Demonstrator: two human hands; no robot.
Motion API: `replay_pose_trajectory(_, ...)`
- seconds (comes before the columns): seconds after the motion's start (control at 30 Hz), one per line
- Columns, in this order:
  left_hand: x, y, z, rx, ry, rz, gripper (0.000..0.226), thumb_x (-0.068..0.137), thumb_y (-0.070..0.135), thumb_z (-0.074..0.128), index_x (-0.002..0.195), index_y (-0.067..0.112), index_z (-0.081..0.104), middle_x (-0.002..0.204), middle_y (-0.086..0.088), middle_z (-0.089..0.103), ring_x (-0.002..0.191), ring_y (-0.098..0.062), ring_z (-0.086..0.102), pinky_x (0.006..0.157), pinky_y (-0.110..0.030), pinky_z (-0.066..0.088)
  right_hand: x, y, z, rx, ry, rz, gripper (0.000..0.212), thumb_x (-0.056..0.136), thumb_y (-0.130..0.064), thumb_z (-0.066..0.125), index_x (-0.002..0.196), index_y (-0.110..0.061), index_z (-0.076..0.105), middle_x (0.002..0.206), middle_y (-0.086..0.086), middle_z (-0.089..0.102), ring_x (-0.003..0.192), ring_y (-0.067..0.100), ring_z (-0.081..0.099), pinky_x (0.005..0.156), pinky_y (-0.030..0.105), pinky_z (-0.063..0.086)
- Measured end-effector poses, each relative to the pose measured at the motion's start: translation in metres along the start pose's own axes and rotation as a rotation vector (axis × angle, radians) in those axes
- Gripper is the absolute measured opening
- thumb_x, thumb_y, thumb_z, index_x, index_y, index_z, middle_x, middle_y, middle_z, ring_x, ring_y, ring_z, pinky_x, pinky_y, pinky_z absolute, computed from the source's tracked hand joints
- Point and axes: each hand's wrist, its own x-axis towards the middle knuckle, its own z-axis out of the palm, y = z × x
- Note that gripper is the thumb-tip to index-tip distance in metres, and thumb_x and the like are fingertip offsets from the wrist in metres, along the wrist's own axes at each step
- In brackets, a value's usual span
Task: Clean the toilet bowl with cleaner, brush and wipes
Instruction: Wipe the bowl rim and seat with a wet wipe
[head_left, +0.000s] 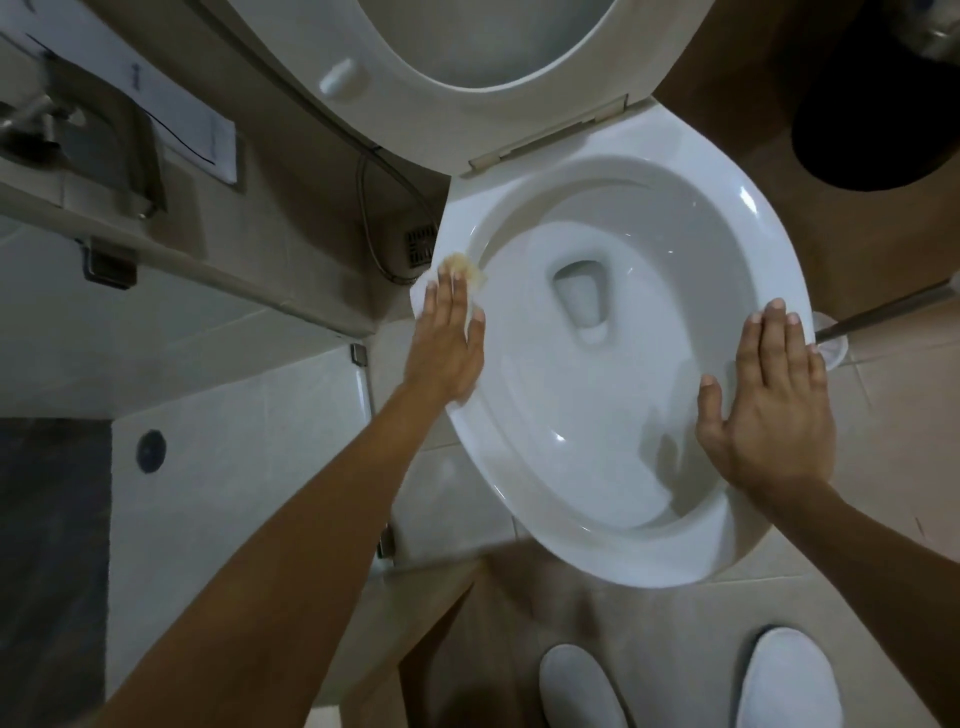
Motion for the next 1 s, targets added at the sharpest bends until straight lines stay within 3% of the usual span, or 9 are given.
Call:
replay_pose_trajectory(0.17, -0.093, 0.019, 0.023, -0.080, 0.017, -0.032, 0.068, 0.092, 0.052, 0.003, 0.151, 0.018, -0.007, 0.159, 0.000, -0.012, 0.144, -0.014, -0.017, 0.115, -0.027, -0.009, 0.001, 0.000, 0.001, -0.013, 0.002, 0.011, 0.075, 0.091, -0.046, 0.020, 0.151, -0.002, 0.013, 0.160, 0.014, 0.006, 0.148, 0.027, 0.007, 0.120, 0.042, 0.008)
replay_pose_trajectory(0.33, -0.124, 0.023, 0.032, -0.050, 0.002, -0.077, 0.060, 0.092, 0.051, 0.003, 0.145, 0.031, -0.016, 0.155, 0.012, -0.016, 0.142, -0.007, -0.017, 0.116, -0.037, -0.003, 0.001, 0.000, 0.003, -0.021, -0.001, 0.012, 0.074, 0.092, -0.045, 0.022, 0.152, -0.002, 0.012, 0.160, 0.013, 0.004, 0.148, 0.027, 0.006, 0.120, 0.042, 0.008)
replay_pose_trajectory(0.57, -0.100, 0.020, 0.034, -0.121, 0.081, -0.199, 0.067, 0.096, 0.045, 0.020, 0.152, 0.018, -0.004, 0.160, 0.002, -0.008, 0.147, -0.015, -0.005, 0.116, -0.043, 0.000, 0.001, 0.001, 0.004, -0.014, -0.008, 0.006, 0.075, 0.092, -0.048, 0.019, 0.152, -0.004, 0.009, 0.160, 0.013, 0.003, 0.148, 0.027, 0.004, 0.120, 0.044, 0.009)
replay_pose_trajectory(0.83, -0.135, 0.050, 0.048, -0.248, 0.217, -0.328, 0.053, 0.103, 0.036, 0.018, 0.151, 0.015, 0.013, 0.159, 0.001, 0.011, 0.146, -0.016, 0.014, 0.116, -0.041, 0.012, 0.001, 0.001, 0.003, -0.008, -0.010, 0.001, 0.074, 0.092, -0.045, 0.022, 0.152, -0.003, 0.011, 0.160, 0.014, 0.004, 0.148, 0.028, 0.006, 0.120, 0.044, 0.009)
replay_pose_trajectory(0.9, -0.139, 0.053, 0.051, -0.168, 0.220, -0.333, 0.056, 0.100, 0.037, 0.013, 0.150, 0.013, 0.021, 0.157, -0.003, 0.020, 0.144, -0.020, 0.022, 0.114, -0.044, 0.017, 0.002, 0.001, 0.003, -0.007, -0.009, -0.002, 0.074, 0.092, -0.044, 0.022, 0.152, -0.002, 0.011, 0.160, 0.014, 0.004, 0.148, 0.028, 0.006, 0.120, 0.043, 0.008)
replay_pose_trajectory(1.0, -0.135, 0.049, 0.048, 0.040, 0.199, -0.309, 0.049, 0.102, 0.025, 0.025, 0.147, 0.007, 0.030, 0.154, -0.010, 0.028, 0.140, -0.027, 0.031, 0.112, -0.052, 0.020, 0.002, 0.002, 0.004, -0.016, -0.017, -0.016, 0.073, 0.092, -0.043, 0.023, 0.151, -0.002, 0.009, 0.160, 0.015, 0.003, 0.148, 0.028, 0.004, 0.120, 0.042, 0.005)
